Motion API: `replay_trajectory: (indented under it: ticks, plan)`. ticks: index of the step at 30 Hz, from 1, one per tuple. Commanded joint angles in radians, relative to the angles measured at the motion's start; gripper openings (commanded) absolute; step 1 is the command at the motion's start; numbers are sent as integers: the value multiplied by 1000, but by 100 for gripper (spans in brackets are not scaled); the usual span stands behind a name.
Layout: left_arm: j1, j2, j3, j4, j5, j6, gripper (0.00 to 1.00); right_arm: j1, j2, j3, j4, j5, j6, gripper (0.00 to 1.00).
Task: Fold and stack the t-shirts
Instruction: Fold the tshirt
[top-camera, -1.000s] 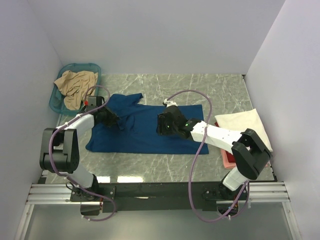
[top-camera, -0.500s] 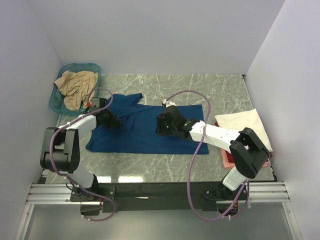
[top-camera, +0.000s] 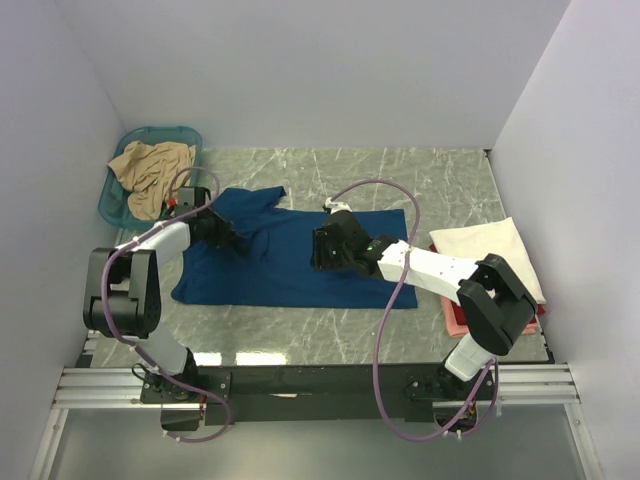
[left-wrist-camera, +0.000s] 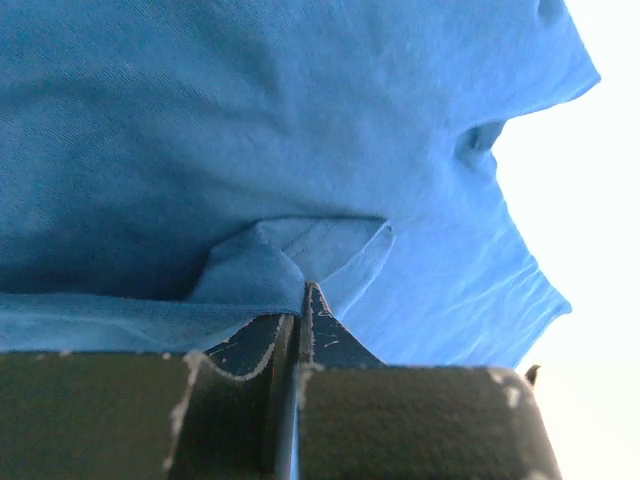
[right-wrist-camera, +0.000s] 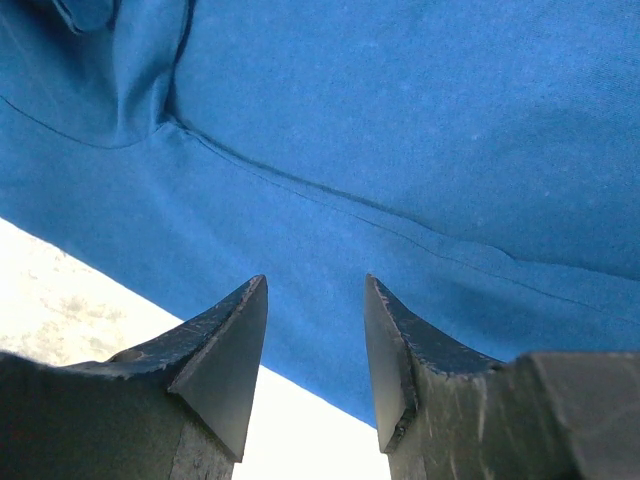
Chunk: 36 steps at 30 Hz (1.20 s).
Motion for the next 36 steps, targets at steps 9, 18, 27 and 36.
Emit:
replay_trajectory:
  ticks: [9,18,27,36]
  plan:
    - [91,-4,-26,110,59,-69,7,4,30,86,-2,1,-5,50]
    - [129,13,-67,154,75,-80,10,4,59,112,-10,5,-8,50]
    - [152,39,-70,212,117,-61,29,2,108,149,16,-8,-22,51]
    - [169,94,35,212,164,-29,48,2,266,320,113,-96,-108,51]
